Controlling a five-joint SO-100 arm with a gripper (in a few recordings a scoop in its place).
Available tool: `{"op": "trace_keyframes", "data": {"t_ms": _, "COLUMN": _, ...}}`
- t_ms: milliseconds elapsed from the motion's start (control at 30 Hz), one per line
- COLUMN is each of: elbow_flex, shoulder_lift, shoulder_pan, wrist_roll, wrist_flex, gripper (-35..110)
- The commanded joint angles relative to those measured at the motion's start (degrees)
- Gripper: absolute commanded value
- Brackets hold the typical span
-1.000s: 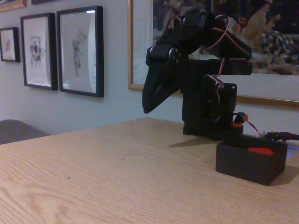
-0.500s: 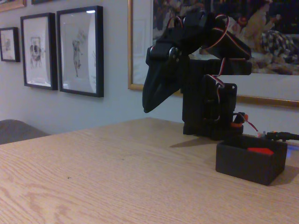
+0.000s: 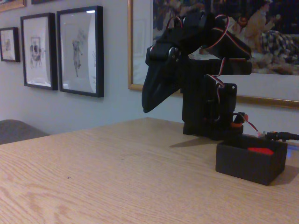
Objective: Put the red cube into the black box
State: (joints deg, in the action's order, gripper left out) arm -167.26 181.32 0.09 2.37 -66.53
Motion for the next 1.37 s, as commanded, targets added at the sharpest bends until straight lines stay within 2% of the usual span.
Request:
{"op": "trace_keyframes", "data": {"t_ms": 0, "elbow_flex": -0.2, "shoulder_lift": -0.2, "shoulder_pan": 0.6, "wrist_roll": 0.5, "wrist_flex": -0.1, "gripper": -6}}
{"op": "trace_keyframes", "data": {"t_ms": 1333, "elbow_flex": -0.2, "shoulder_lift": -1.9, "shoulder_pan": 0.6, "wrist_roll": 0.5, "wrist_flex": 0.8, "gripper": -6}}
